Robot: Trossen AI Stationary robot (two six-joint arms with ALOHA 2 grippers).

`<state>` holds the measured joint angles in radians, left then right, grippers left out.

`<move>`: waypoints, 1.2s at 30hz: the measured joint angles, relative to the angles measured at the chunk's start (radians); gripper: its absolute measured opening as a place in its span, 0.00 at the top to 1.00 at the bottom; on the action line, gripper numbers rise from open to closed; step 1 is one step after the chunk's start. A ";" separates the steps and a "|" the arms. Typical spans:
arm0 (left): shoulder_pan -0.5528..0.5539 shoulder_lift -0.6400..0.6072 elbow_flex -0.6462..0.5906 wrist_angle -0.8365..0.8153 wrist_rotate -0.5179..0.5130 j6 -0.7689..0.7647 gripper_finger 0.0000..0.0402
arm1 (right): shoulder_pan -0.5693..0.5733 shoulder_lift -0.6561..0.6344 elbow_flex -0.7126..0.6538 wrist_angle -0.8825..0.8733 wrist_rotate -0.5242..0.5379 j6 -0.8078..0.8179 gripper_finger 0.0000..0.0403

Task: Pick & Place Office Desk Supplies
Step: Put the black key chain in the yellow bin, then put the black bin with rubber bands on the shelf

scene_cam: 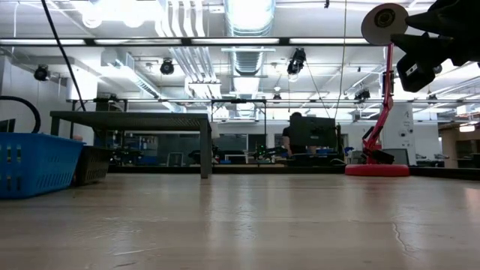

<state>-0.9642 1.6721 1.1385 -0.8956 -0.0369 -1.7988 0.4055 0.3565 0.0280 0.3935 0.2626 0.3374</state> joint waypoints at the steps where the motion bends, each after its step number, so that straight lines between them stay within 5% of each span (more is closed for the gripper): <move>1: 0.000 -0.004 0.000 -0.008 -0.017 -0.002 0.90 | 0.000 0.000 0.000 0.000 0.000 0.000 0.69; 11: -0.007 -0.018 0.000 -0.018 -0.066 -0.007 0.63 | 0.000 0.000 0.000 0.000 0.000 0.000 0.67; 19: -0.007 -0.024 0.000 -0.019 -0.071 -0.001 0.54 | 0.000 0.000 0.000 0.000 0.000 0.000 0.70; 25: -0.003 -0.112 0.016 0.016 -0.335 0.027 0.52 | 0.000 0.000 0.000 0.000 0.000 0.000 0.71; 31: 0.031 -0.264 0.019 0.059 -0.580 0.338 0.52 | 0.000 0.000 0.000 0.000 0.000 0.000 0.69; 36: 0.201 -0.347 0.020 0.270 -0.579 0.744 0.52 | 0.000 0.000 0.000 0.000 0.000 0.000 0.68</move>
<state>-0.7631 1.3247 1.1589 -0.6257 -0.6158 -1.0550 0.4053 0.3569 0.0280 0.3935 0.2626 0.3374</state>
